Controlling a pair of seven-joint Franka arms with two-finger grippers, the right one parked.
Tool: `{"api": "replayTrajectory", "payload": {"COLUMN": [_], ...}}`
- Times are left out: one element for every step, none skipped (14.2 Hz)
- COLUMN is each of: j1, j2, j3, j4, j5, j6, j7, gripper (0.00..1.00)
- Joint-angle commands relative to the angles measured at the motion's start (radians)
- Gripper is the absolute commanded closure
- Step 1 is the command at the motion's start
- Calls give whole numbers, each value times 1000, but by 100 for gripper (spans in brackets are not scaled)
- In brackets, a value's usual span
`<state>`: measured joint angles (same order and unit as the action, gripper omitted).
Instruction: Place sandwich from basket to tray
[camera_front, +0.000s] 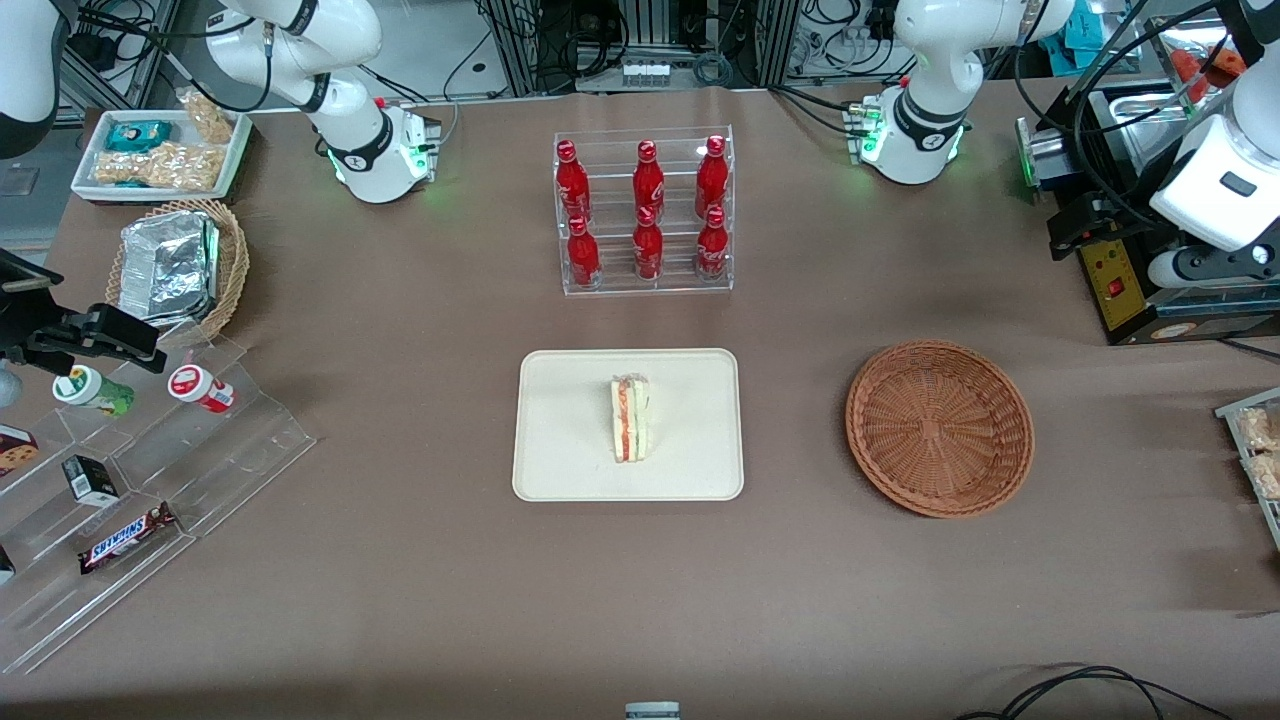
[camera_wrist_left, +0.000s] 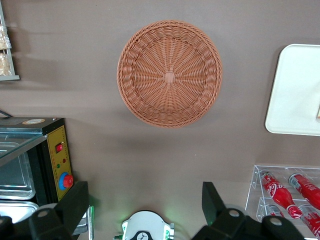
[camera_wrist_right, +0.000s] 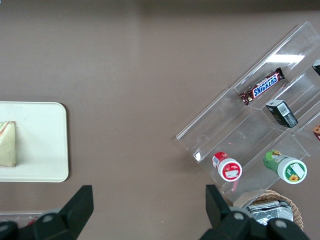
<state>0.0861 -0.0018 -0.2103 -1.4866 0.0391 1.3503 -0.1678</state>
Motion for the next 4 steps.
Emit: {"api": "replayTrajectory", "payload": {"j1": [-3,-3,-3,-5], "j2": [-20,-21,-24,-24], "j3": [-23,-24,-26,-27], "j4": [2,2,0,0], "j5": [15,13,13,15], "j6": [-17,-17,-17,-17], "j7": [-10,-13,-15,-15], "gripper": [0,0,0,0]}}
